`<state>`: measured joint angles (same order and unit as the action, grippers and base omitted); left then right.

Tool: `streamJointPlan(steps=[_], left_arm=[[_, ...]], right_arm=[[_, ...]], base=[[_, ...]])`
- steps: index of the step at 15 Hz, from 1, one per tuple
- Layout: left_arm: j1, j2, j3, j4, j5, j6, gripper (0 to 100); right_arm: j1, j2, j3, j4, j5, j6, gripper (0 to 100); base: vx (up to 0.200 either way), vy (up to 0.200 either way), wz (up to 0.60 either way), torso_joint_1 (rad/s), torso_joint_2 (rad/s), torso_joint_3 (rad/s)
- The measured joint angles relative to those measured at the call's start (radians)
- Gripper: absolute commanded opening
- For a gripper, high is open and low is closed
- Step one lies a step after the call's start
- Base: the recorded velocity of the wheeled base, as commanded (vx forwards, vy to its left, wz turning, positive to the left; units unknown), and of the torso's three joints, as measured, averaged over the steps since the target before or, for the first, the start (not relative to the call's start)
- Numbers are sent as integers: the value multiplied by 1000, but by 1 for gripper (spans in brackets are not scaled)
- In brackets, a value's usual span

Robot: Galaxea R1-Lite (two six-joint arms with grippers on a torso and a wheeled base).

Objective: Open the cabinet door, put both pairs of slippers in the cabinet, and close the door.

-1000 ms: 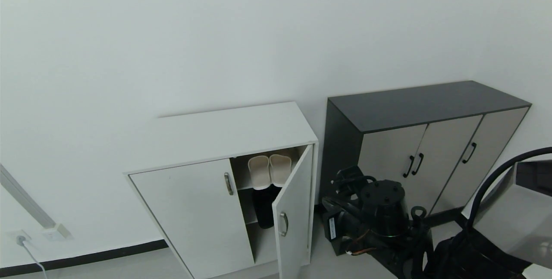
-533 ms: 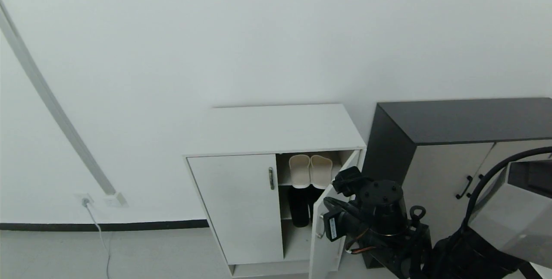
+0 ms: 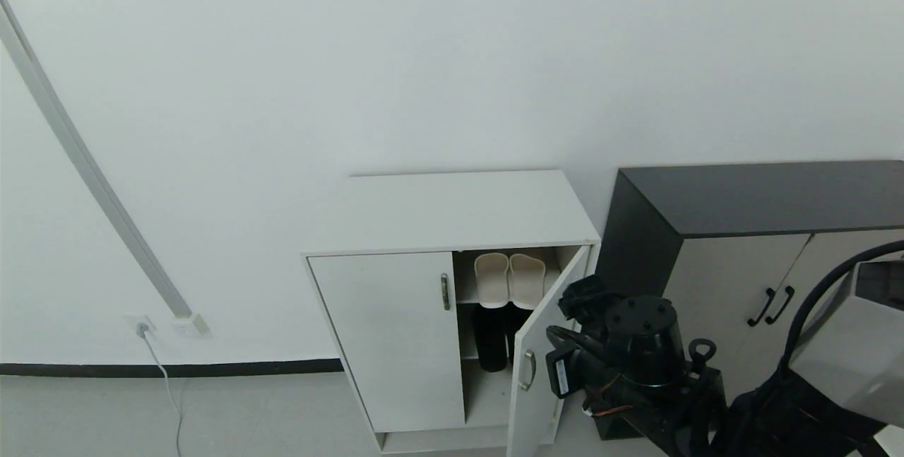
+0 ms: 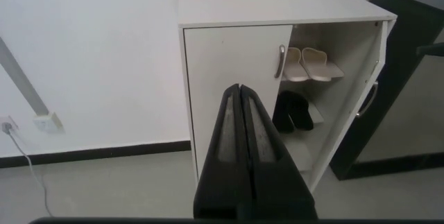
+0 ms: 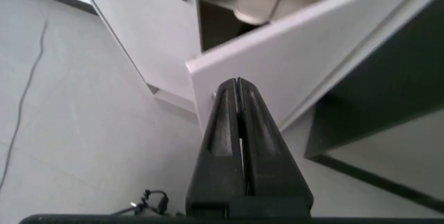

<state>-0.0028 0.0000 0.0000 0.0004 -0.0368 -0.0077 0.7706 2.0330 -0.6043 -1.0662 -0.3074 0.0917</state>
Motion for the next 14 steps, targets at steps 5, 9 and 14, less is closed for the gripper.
streamJointPlan(steps=[5,9,14], left_arm=[[0,0,0,1,-2,0,0],[0,0,0,1,-2,0,0],[-1,0,0,0,0,-1,0]], right_arm=[[-1,-87,147,28,-6,3,0],[-1,-104,243,-13,0,10,0],[3,-29,199,-74,18,36,0]], base=[[200,0,0,4,0,0],[50,0,0,-1,2,-1],[0,0,0,0,0,0]])
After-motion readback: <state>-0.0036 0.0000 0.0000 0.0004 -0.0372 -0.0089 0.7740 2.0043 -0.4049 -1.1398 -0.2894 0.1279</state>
